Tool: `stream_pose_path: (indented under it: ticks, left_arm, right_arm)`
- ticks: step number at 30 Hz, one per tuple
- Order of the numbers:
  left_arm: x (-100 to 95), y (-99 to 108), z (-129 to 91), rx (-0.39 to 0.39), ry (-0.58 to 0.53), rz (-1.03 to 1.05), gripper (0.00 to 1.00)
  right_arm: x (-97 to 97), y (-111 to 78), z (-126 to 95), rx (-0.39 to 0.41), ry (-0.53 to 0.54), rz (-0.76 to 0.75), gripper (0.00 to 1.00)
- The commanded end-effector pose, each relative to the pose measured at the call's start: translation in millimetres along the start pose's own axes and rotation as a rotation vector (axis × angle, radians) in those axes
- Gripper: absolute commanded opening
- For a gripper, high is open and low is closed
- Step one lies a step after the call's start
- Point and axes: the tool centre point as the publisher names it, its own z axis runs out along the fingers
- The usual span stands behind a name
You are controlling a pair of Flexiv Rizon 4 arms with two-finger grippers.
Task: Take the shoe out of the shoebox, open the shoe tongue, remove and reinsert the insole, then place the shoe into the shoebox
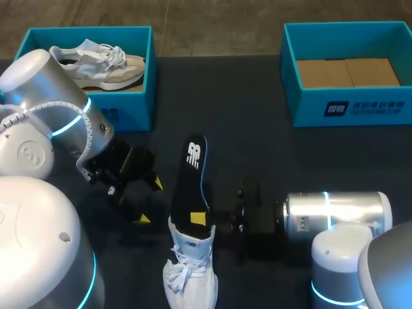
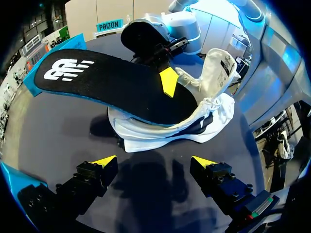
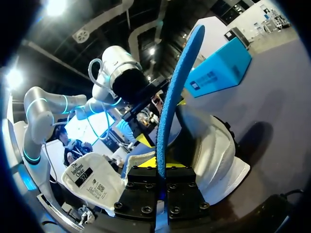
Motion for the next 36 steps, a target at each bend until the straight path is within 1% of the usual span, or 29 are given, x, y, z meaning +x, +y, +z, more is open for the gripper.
stream_pose_path:
  ticks: [1, 15, 16, 18, 20, 23, 26, 31, 36]
  left_arm:
    - [0.9, 0, 1, -0.002, -0.003, -0.001, 1.0]
    - [0.9, 0, 1, -0.002, -0.003, -0.001, 1.0]
    - [0.9, 0, 1, -0.002, -0.003, -0.001, 1.0]
    - [0.9, 0, 1, -0.002, -0.003, -0.001, 1.0]
    - [0.9, 0, 1, -0.002, -0.003, -0.001, 1.0]
    - [0.9, 0, 1, -0.002, -0.003, -0.001, 1.0]
    - [0.9, 0, 1, -0.002, -0.003, -0.001, 1.0]
    - [0.9, 0, 1, -0.002, -0.003, -0.001, 1.0]
    - [0.9, 0, 1, -0.002, -0.003, -0.001, 1.0]
  right_arm:
    - [-0.7, -6.2, 3, 0.015, 0.002, 0.004, 0.0]
    - [-3.1, -0.8, 6, 0.003, -0.001, 0.009, 0.0]
    - [-3.3, -0.3, 5, 0.002, -0.002, 0.01, 0.01]
    - [-3.1, 1.0, 5, 0.003, -0.006, 0.011, 0.12]
    - [-2.9, 2.2, 6, 0.004, -0.01, 0.011, 0.16]
    - [-2.7, 3.5, 5, 0.006, -0.014, 0.01, 0.18]
    - [-2.3, 4.6, 5, 0.007, -0.015, 0.007, 0.17]
    - [-1.9, 6.4, 5, 0.009, -0.016, 0.004, 0.24]
    - [1.5, 10.0, 5, 0.022, -0.024, -0.012, 0.25]
